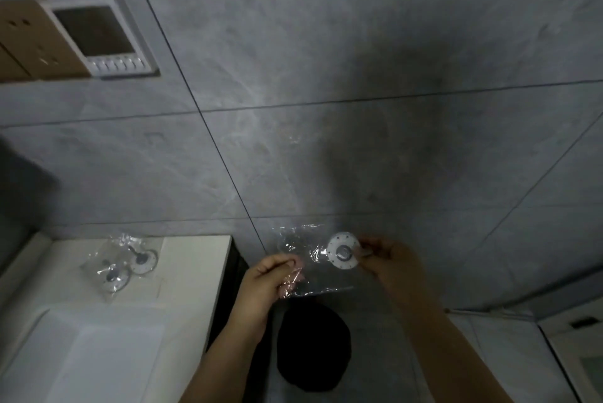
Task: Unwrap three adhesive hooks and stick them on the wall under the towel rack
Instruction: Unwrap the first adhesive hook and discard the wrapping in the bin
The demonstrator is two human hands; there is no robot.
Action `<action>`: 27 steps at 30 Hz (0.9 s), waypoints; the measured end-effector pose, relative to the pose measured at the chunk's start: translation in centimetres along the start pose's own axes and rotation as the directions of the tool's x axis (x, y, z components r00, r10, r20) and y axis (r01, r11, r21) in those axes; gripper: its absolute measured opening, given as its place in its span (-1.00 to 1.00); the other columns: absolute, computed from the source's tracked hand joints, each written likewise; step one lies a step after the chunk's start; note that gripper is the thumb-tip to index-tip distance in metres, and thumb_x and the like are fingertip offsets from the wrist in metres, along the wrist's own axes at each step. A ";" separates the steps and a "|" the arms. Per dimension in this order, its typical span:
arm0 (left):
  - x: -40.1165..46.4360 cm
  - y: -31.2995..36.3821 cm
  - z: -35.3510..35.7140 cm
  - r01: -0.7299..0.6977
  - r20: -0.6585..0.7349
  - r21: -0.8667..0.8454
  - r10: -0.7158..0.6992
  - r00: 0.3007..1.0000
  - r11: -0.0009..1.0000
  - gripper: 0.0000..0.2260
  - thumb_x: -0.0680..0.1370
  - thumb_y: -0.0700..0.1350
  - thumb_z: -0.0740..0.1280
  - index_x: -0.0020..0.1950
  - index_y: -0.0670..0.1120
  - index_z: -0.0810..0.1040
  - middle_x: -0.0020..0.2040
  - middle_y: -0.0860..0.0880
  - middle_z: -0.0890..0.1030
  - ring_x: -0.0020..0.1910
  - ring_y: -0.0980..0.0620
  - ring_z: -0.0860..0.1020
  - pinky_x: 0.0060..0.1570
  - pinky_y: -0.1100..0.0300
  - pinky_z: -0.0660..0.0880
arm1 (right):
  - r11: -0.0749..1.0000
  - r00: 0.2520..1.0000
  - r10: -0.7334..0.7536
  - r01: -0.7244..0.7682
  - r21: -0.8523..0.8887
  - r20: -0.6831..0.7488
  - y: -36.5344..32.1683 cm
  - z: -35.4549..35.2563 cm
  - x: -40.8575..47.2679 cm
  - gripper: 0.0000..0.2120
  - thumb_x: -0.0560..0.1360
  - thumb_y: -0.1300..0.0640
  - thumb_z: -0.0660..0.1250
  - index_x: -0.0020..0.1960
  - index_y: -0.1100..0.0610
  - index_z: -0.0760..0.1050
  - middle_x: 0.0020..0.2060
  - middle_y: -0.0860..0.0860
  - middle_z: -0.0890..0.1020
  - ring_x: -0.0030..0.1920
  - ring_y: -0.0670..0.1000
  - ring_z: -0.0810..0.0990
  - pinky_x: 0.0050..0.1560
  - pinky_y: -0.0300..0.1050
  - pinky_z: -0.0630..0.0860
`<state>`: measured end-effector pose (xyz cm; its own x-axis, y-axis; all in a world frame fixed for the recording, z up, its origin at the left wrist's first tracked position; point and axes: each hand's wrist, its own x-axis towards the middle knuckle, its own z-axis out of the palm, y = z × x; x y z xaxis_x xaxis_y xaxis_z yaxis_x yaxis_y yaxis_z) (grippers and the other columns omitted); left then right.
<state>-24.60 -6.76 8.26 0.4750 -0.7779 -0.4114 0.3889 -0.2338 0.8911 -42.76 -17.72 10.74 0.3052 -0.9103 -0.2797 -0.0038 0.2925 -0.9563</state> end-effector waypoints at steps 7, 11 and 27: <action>2.5 -7.3 -1.8 0.146 -0.146 -0.019 -0.147 0.978 0.989 -0.80 0.48 -0.41 0.27 -0.09 -0.20 0.65 -0.15 -0.14 0.68 -0.18 -0.05 0.63 -0.07 0.13 0.53 | 0.981 0.984 0.178 -0.176 0.080 -0.022 6.5 -1.9 1.7 -0.81 0.39 0.39 0.38 -0.09 0.15 0.61 -0.18 0.12 0.67 -0.08 0.10 0.62 0.06 0.07 0.54; 4.8 -13.4 -3.2 0.252 -0.290 -0.001 -0.242 0.926 0.968 -0.86 0.53 -0.38 0.28 0.00 -0.24 0.60 -0.14 -0.16 0.64 -0.22 -0.02 0.61 -0.18 0.23 0.58 | 0.943 0.949 0.311 -0.302 0.140 -0.046 11.8 -2.7 2.9 -0.81 0.43 0.41 0.32 -0.12 0.15 0.59 -0.12 0.13 0.66 0.02 0.14 0.60 0.14 0.09 0.52; 16.8 -41.6 -10.8 0.480 -0.516 0.172 -0.336 0.788 0.860 -0.89 0.45 -0.42 0.38 -0.03 -0.35 0.56 -0.30 -0.17 0.56 -0.32 -0.11 0.52 -0.26 0.17 0.53 | 0.886 0.876 0.452 -0.420 0.197 -0.167 35.9 -2.6 9.2 -0.91 0.46 0.26 0.36 -0.10 0.13 0.62 -0.12 0.09 0.71 -0.08 0.02 0.68 -0.07 -0.11 0.60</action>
<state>-24.23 -3.81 -37.82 0.6510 -0.2329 -0.7225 0.4265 -0.6751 0.6020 -42.58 -16.34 -26.34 0.1069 -0.7143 -0.6916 0.0558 0.6988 -0.7132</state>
